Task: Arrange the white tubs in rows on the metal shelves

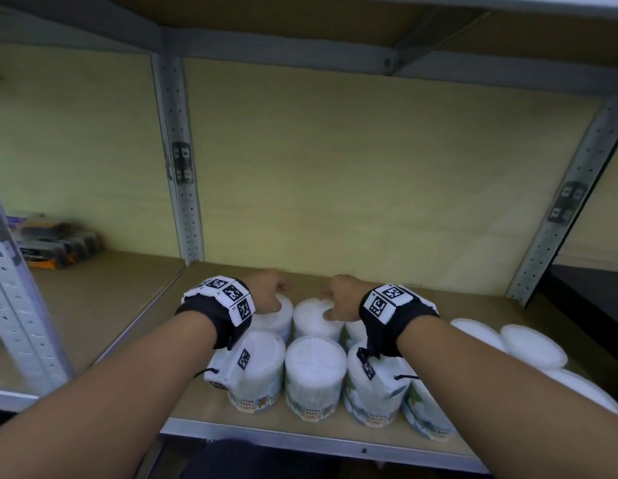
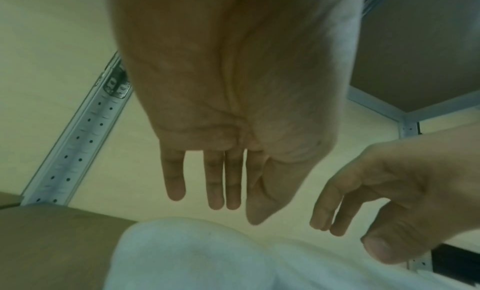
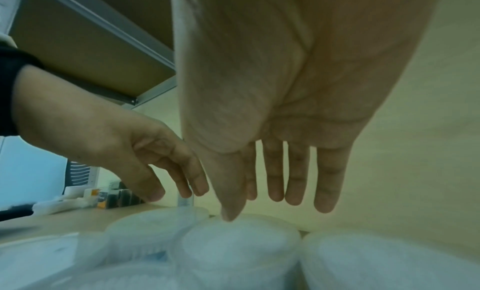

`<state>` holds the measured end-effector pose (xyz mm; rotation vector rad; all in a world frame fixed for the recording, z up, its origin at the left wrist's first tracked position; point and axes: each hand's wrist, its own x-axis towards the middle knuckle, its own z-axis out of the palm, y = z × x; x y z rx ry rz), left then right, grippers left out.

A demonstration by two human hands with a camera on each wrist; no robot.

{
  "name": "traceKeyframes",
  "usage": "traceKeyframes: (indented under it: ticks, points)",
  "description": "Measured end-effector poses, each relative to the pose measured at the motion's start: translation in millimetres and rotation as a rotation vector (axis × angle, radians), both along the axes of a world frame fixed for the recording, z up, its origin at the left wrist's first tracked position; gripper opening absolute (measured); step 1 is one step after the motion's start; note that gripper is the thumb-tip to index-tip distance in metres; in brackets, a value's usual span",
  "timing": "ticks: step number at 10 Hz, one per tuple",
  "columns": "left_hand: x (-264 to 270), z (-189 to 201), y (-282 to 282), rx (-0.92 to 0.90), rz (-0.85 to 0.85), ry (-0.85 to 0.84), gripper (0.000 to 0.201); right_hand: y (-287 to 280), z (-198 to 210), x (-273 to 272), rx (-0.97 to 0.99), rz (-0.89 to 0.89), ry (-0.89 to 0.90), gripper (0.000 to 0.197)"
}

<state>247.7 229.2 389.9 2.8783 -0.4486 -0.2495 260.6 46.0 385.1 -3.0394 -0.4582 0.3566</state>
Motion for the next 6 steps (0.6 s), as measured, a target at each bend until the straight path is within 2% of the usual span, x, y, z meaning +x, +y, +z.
traceKeyframes:
  ticks: [2, 5, 6]
  points:
    - [-19.0, 6.8, -27.3, -0.044, 0.073, -0.012, 0.049, -34.8, 6.7, -29.1, 0.081, -0.078, -0.053, 0.047]
    - [-71.7, -2.8, -58.7, -0.198, 0.045, -0.099, 0.044, -96.3, 15.2, -99.2, 0.214, -0.099, -0.133, 0.036]
    - [-87.6, -3.8, -62.5, -0.292, 0.05, -0.156, 0.042, -112.6, 26.4, -129.6, 0.295, -0.072, -0.273, 0.029]
